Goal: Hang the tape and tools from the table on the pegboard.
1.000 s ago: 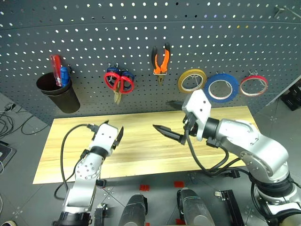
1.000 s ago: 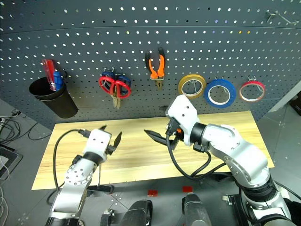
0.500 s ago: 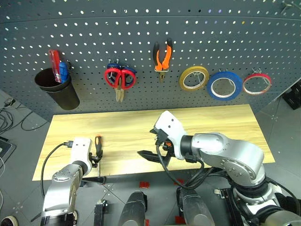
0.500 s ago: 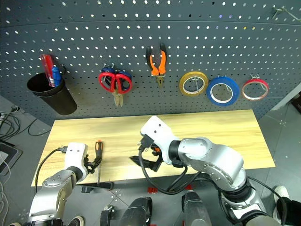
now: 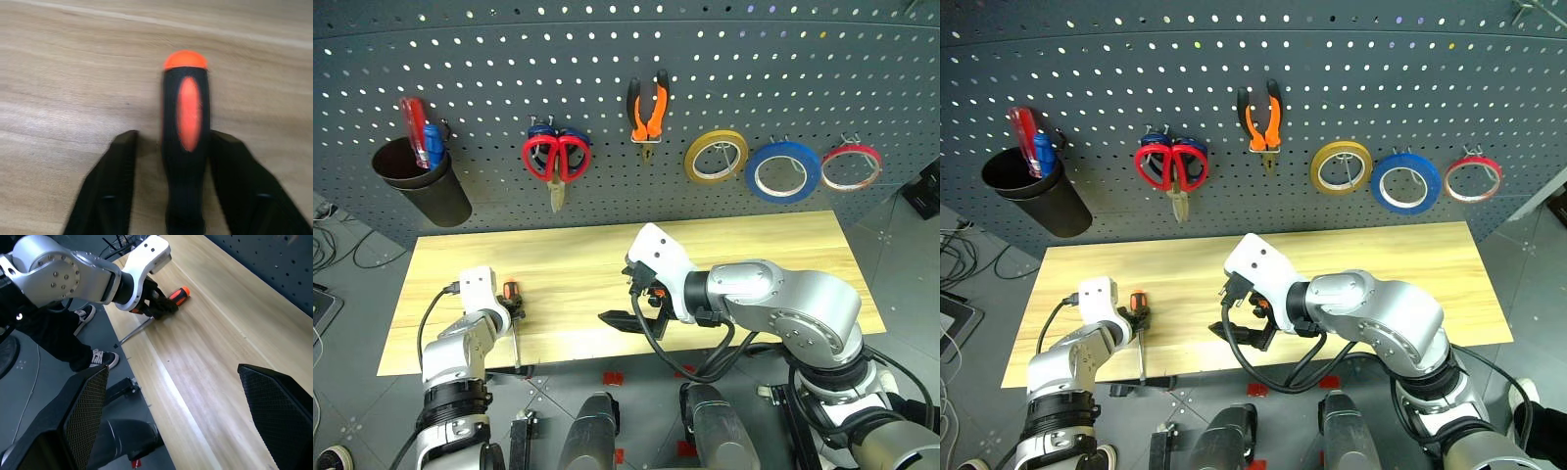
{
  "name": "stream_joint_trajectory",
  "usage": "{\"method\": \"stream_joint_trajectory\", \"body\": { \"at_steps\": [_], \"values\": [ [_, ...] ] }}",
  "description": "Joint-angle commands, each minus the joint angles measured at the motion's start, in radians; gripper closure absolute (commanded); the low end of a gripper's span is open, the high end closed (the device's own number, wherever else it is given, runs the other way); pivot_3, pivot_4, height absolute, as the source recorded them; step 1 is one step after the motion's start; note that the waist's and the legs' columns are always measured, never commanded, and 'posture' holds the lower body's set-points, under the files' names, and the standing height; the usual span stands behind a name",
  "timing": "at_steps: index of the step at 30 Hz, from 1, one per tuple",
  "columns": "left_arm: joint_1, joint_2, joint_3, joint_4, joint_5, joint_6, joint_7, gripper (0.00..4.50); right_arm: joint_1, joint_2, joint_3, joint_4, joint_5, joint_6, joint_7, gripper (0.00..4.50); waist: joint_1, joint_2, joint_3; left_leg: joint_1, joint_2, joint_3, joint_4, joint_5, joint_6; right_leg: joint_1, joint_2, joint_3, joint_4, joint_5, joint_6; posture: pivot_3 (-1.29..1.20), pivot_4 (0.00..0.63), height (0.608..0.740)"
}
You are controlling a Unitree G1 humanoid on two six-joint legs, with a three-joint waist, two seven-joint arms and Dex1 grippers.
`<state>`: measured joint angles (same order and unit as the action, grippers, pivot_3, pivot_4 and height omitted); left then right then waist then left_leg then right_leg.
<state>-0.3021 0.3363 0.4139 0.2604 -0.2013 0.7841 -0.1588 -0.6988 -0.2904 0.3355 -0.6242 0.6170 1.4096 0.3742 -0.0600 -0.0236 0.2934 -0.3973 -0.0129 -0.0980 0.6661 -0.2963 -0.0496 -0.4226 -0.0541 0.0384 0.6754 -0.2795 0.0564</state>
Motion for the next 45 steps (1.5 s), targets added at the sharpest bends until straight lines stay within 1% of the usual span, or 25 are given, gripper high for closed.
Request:
{"method": "stream_joint_trajectory", "body": {
  "at_steps": [1, 5, 6, 8, 10, 12, 14, 17, 18, 20, 23, 26, 28, 31, 33, 35, 38, 40, 45],
  "values": [
    [0.038, -0.019, 0.006, 0.009, -0.023, 0.083, 0.022, 3.54, -0.034, -0.020, -0.006, -0.002, -0.002, -0.044, 0.030, 0.00, 0.000, 0.000, -0.001, 0.000, 0.000, 0.000, 0.000, 0.000, 0.000, 0.000, 0.000, 0.000, 0.000, 0.000, 0.000, -0.05, 0.307, 0.740],
    [0.071, -0.008, -0.006, -0.047, -0.025, 0.124, 0.026, 3.55, -0.059, -0.044, 0.002, 0.042, -0.028, -0.103, 0.051, 0.00, 0.000, 0.000, -0.007, 0.000, -0.001, 0.000, 0.000, 0.001, -0.001, 0.000, -0.001, 0.000, 0.000, 0.000, 0.000, -0.05, 0.258, 0.740],
    [0.076, -0.010, -0.002, -0.063, -0.027, 0.115, 0.029, 3.55, -0.062, -0.049, 0.007, 0.052, -0.036, -0.122, 0.056, 0.00, 0.001, 0.000, -0.009, 0.000, -0.001, 0.000, 0.000, 0.002, -0.004, 0.000, -0.001, 0.000, -0.001, 0.000, 0.000, -0.05, 0.241, 0.740],
    [0.109, 0.005, -0.041, -0.136, 0.011, 0.029, 0.025, 3.55, -0.067, -0.063, 0.009, 0.064, -0.048, -0.158, 0.070, 0.00, 0.000, -0.001, -0.013, 0.000, -0.001, 0.001, 0.000, 0.003, -0.005, 0.000, -0.001, 0.001, -0.001, 0.000, 0.000, -0.05, 0.218, 0.740],
    [0.185, 0.055, -0.131, -0.265, 0.125, -0.141, 0.043, 3.55, -0.063, -0.083, -0.003, 0.052, -0.049, -0.191, 0.096, 0.00, -0.001, -0.006, -0.018, -0.001, 0.000, 0.001, 0.000, 0.003, -0.005, -0.002, -0.002, 0.001, -0.002, 0.000, 0.000, -0.04, 0.205, 0.740],
    [0.256, 0.069, -0.167, -0.384, 0.183, -0.242, 0.068, 3.55, -0.047, -0.109, -0.019, 0.027, -0.038, -0.234, 0.134, 0.00, 0.002, -0.009, -0.021, -0.003, 0.002, 0.001, -0.001, 0.004, -0.007, -0.004, -0.002, 0.002, -0.002, 0.000, 0.000, -0.04, 0.189, 0.740],
    [0.327, 0.070, -0.187, -0.490, 0.221, -0.337, 0.076, 3.55, -0.029, -0.131, -0.023, 0.018, -0.053, -0.305, 0.161, 0.00, 0.006, -0.011, -0.023, -0.004, 0.003, 0.001, -0.002, 0.005, -0.009, -0.005, -0.002, 0.001, -0.003, 0.000, 0.000, -0.04, 0.176, 0.740],
    [0.393, 0.069, -0.197, -0.597, 0.248, -0.461, 0.068, 3.55, -0.014, -0.148, -0.032, 0.018, -0.083, -0.416, 0.189, 0.00, 0.014, -0.011, -0.032, -0.004, 0.002, 0.002, -0.002, 0.005, -0.009, -0.005, -0.002, 0.001, -0.003, 0.000, -0.001, -0.03, 0.166, 0.740],
    [0.401, 0.070, -0.200, -0.619, 0.254, -0.496, 0.063, 3.55, -0.012, -0.151, -0.037, 0.022, -0.090, -0.447, 0.200, 0.00, 0.016, -0.011, -0.037, -0.004, 0.002, 0.003, -0.002, 0.005, -0.009, -0.005, -0.002, 0.001, -0.003, 0.001, -0.001, -0.02, 0.163, 0.740],
    [0.391, 0.075, -0.189, -0.679, 0.266, -0.536, 0.065, 3.55, -0.026, -0.155, -0.086, 0.028, -0.053, -0.436, 0.217, 0.00, 0.026, -0.012, -0.045, -0.004, 0.002, 0.004, -0.002, 0.005, -0.009, -0.004, -0.002, 0.001, -0.003, 0.001, -0.001, -0.01, 0.159, 0.740],
    [0.307, 0.104, -0.181, -0.740, 0.255, -0.550, 0.034, 3.55, -0.071, -0.150, -0.166, 0.039, -0.015, -0.401, 0.211, 0.00, 0.035, -0.013, -0.050, -0.003, 0.002, 0.003, -0.001, 0.005, -0.009, -0.003, -0.001, 0.001, -0.002, 0.001, -0.001, 0.00, 0.150, 0.740],
    [0.232, 0.129, -0.172, -0.770, 0.240, -0.557, 0.013, 3.55, -0.112, -0.146, -0.205, 0.052, 0.003, -0.370, 0.197, 0.00, 0.036, -0.013, -0.060, -0.004, 0.000, 0.004, -0.001, 0.005, -0.009, -0.003, 0.000, 0.000, -0.002, 0.001, -0.001, 0.00, 0.141, 0.740],
    [0.155, 0.145, -0.154, -0.786, 0.235, -0.546, 0.014, 3.55, -0.140, -0.135, -0.245, 0.061, 0.033, -0.335, 0.183, 0.00, 0.033, -0.014, -0.068, -0.003, 0.000, 0.005, -0.001, 0.005, -0.008, -0.003, 0.000, 0.001, -0.002, 0.001, -0.001, -0.01, 0.132, 0.740],
    [0.061, 0.150, -0.132, -0.789, 0.223, -0.515, 0.023, 3.55, -0.153, -0.131, -0.267, 0.069, 0.045, -0.319, 0.167, 0.00, 0.032, -0.014, -0.076, -0.003, 0.001, 0.008, -0.001, 0.005, -0.008, -0.003, 0.001, 0.001, -0.001, 0.001, -0.001, -0.01, 0.122, 0.740],
    [-0.037, 0.162, -0.120, -0.780, 0.212, -0.493, 0.026, 3.55, -0.157, -0.138, -0.277, 0.075, 0.043, -0.315, 0.156, 0.00, 0.031, -0.013, -0.082, -0.003, 0.001, 0.010, -0.001, 0.005, -0.008, -0.003, 0.001, 0.001, -0.001, 0.001, -0.001, -0.01, 0.117, 0.740],
    [-0.135, 0.179, -0.088, -0.740, 0.196, -0.467, 0.038, 3.55, -0.161, -0.139, -0.282, 0.081, 0.039, -0.317, 0.145, 0.00, 0.030, -0.015, -0.087, -0.003, 0.001, 0.011, -0.001, 0.005, -0.008, -0.003, 0.001, 0.001, -0.001, 0.001, -0.001, -0.02, 0.115, 0.740],
    [-0.221, 0.210, -0.044, -0.653, 0.183, -0.466, 0.041, 3.55, -0.173, -0.123, -0.288, 0.093, 0.037, -0.326, 0.124, 0.00, 0.027, -0.016, -0.096, -0.003, 0.001, 0.012, 0.000, 0.005, -0.008, -0.003, 0.002, 0.001, -0.001, 0.001, -0.001, -0.02, 0.110, 0.740],
    [-0.251, 0.232, -0.032, -0.576, 0.189, -0.508, 0.039, 3.55, -0.185, -0.105, -0.290, 0.106, 0.033, -0.338, 0.106, 0.00, 0.023, -0.015, -0.100, -0.002, 0.001, 0.014, 0.000, 0.005, -0.008, -0.003, 0.001, 0.002, 0.000, 0.001, -0.001, -0.02, 0.105, 0.740],
    [-0.293, 0.231, -0.037, -0.414, 0.193, -0.602, 0.064, 3.55, -0.214, -0.078, -0.278, 0.145, 0.013, -0.363, 0.085, 0.00, 0.013, -0.016, -0.107, -0.001, 0.001, 0.014, 0.000, 0.005, -0.008, -0.003, 0.001, 0.001, 0.002, 0.001, -0.001, -0.02, 0.103, 0.740]
  ]
}}
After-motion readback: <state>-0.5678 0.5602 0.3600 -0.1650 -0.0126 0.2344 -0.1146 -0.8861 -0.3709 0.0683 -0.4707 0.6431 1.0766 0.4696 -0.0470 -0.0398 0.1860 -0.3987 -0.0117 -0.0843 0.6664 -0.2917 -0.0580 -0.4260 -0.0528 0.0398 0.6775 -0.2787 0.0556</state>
